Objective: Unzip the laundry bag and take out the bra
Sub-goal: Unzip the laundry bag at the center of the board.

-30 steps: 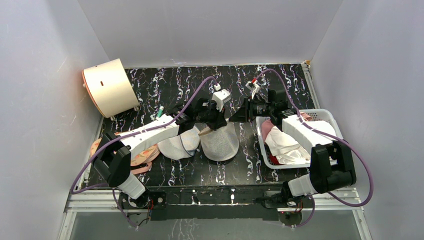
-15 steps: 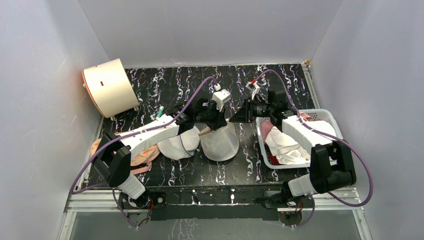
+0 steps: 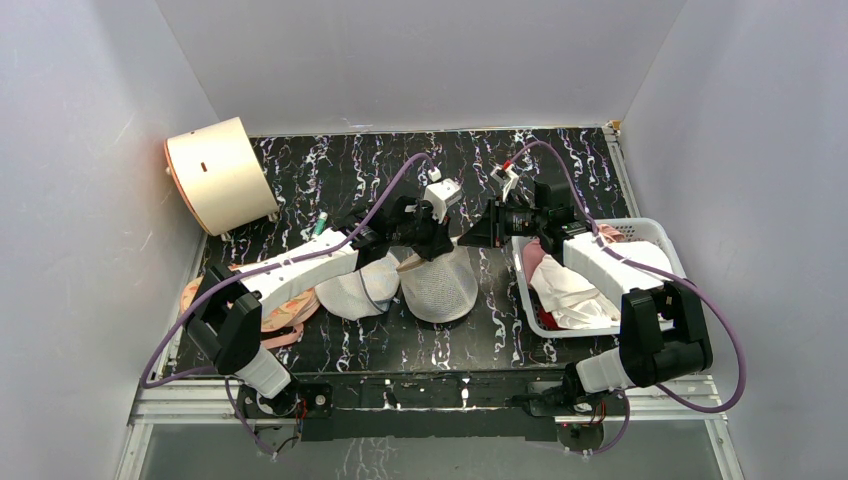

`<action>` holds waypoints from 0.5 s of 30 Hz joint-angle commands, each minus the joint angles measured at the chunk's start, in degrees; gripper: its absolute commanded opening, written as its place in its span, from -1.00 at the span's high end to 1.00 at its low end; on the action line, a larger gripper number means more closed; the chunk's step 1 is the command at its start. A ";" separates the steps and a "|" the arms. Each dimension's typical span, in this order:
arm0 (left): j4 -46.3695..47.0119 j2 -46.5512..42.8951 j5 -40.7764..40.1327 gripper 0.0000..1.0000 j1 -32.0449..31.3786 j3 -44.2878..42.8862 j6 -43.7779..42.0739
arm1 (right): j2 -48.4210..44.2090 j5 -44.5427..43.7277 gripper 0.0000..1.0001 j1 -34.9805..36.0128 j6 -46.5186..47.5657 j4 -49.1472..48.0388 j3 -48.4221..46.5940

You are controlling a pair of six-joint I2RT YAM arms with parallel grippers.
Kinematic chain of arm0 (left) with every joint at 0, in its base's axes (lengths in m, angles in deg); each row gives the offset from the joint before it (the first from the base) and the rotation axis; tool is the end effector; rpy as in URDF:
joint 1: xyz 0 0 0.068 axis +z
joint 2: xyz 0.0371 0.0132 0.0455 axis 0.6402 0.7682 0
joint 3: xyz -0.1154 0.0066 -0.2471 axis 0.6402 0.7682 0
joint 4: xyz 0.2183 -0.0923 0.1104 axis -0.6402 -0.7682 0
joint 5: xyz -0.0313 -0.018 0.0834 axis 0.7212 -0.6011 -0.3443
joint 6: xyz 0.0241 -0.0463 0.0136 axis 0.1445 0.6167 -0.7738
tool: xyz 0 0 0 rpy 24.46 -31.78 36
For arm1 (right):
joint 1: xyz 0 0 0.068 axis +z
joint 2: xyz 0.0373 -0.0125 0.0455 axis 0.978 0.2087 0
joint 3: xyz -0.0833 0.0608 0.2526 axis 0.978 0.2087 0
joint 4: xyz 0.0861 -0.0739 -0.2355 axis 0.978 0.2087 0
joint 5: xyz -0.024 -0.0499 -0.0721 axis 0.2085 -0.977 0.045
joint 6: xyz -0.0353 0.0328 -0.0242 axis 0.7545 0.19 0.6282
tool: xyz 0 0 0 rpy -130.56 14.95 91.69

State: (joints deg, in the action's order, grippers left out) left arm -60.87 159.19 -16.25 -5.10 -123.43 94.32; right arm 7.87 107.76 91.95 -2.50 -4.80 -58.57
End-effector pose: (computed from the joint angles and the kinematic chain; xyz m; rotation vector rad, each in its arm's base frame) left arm 0.2499 -0.2647 0.2859 0.9161 1.9182 -0.8586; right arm 0.2812 0.1008 0.2455 -0.5322 2.0712 1.3804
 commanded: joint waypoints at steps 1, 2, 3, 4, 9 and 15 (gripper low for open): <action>2.05 -3.77 1.30 1.00 -0.27 -0.23 0.35 | -1.98 -0.49 0.68 0.76 -0.14 -2.98 0.67; 2.01 -3.81 1.21 1.00 -0.27 -0.23 0.32 | -2.14 -0.78 0.70 0.70 0.19 -2.62 0.65; 2.05 -3.85 1.12 1.00 -0.27 -0.17 0.30 | -2.38 -1.43 0.72 0.76 0.67 -1.88 0.57; 2.04 -3.98 1.10 1.00 -0.27 -0.10 0.24 | -2.64 -2.18 0.74 0.77 1.14 -1.10 0.53; 2.17 -4.24 1.17 1.00 -0.27 -0.05 0.17 | -3.52 -4.26 0.90 0.60 1.69 0.16 1.02; 2.07 -4.32 1.51 1.00 -0.27 0.02 -0.34 | -3.81 -6.48 1.00 0.63 1.72 0.51 0.73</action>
State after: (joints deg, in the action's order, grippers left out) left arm -60.69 158.68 -16.53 -5.05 -123.10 94.28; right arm 5.86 104.53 92.50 -1.93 -3.33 -58.55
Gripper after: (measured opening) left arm 0.043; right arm 0.031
